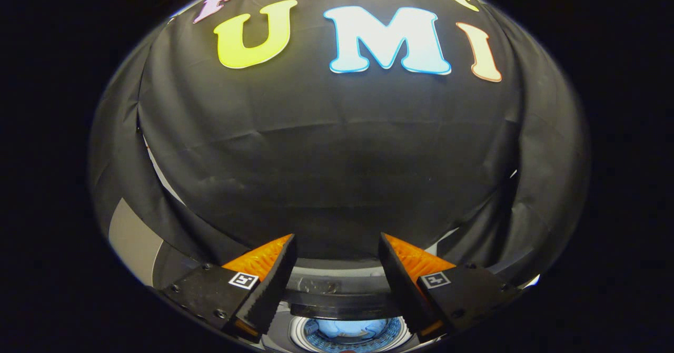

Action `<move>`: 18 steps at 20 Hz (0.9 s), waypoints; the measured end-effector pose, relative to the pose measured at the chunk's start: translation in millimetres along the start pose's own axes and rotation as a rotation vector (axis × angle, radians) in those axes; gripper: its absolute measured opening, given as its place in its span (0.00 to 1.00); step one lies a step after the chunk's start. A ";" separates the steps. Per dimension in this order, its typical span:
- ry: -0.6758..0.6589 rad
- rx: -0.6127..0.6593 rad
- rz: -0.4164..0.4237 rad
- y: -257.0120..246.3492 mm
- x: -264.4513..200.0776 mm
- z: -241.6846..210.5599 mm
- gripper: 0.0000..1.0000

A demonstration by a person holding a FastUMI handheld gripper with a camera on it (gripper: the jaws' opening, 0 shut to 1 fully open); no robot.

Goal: Put the clothes into the washing machine and then close the washing machine lid.

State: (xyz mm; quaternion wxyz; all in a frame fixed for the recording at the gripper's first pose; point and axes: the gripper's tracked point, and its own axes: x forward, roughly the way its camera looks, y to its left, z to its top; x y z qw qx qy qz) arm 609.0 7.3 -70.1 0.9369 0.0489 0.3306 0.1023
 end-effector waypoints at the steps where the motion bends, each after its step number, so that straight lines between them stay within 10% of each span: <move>1: -0.012 -0.015 0.001 -0.3 -4.2 6.6 0.96; 18: -0.136 -0.046 0.023 1.7 -5.9 6.9 0.97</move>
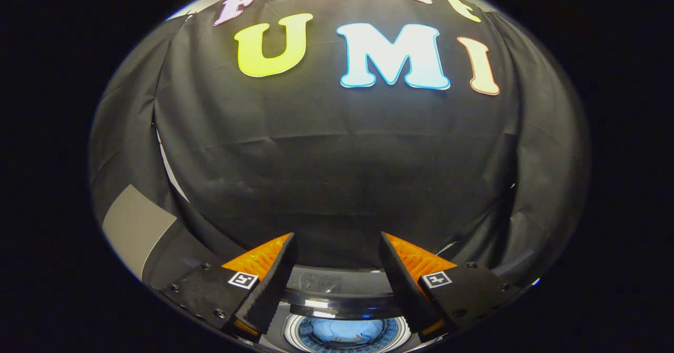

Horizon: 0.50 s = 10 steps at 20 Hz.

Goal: Put the clothes into the washing machine and then close the washing machine lid.

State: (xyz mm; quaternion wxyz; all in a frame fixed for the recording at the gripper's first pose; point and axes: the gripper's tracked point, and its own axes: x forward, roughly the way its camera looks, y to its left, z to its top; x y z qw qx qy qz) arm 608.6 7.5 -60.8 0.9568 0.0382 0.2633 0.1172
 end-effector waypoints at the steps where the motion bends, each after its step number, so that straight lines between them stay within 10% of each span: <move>1: -0.008 -0.001 0.000 0.3 0.5 1.1 0.97; 10: -0.107 -0.007 -0.008 -0.2 -1.2 4.6 0.97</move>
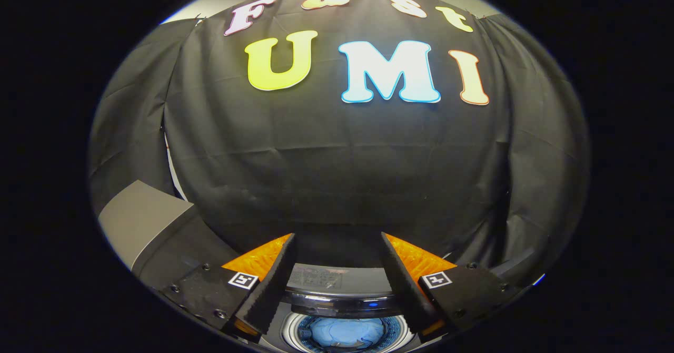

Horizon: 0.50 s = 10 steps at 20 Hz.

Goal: Put the clothes into the washing machine and then close the washing machine lid.

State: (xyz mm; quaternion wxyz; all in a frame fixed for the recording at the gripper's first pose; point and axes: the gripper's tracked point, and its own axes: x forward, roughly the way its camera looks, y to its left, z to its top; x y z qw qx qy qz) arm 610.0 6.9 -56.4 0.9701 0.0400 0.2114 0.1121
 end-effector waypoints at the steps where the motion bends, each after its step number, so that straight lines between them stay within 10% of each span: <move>1: -0.010 0.001 0.000 0.2 -0.6 0.5 0.97; 10: -0.052 -0.027 0.020 2.6 0.9 -16.3 0.97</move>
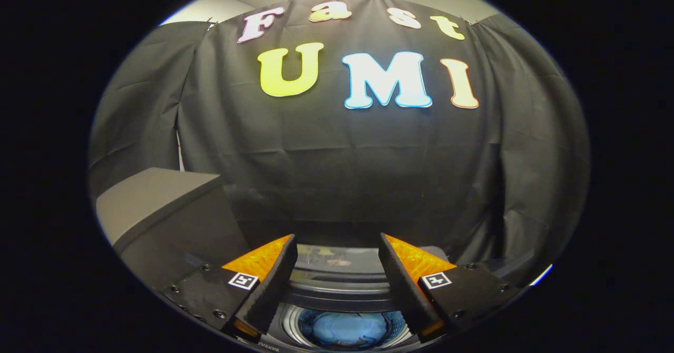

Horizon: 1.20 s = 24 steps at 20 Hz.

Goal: Put the clothes into the washing machine and then close the washing machine lid.

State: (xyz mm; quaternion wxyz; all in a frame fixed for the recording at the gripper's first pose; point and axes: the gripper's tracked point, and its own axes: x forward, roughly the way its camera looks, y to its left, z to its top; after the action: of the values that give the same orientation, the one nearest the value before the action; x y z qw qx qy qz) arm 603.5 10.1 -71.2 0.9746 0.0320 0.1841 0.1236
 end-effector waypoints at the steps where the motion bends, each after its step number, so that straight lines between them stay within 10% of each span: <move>1: 0.028 -0.016 0.007 1.2 -5.5 -13.9 0.97; 9: 0.151 -0.011 0.055 31.8 -92.9 -135.5 0.97; 24: -0.416 -0.038 0.118 129.6 -329.9 44.5 0.96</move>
State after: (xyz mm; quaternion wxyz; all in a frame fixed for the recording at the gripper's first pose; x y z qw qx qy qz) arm 292.7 51.3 99.9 0.9830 0.0491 -0.0257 0.1748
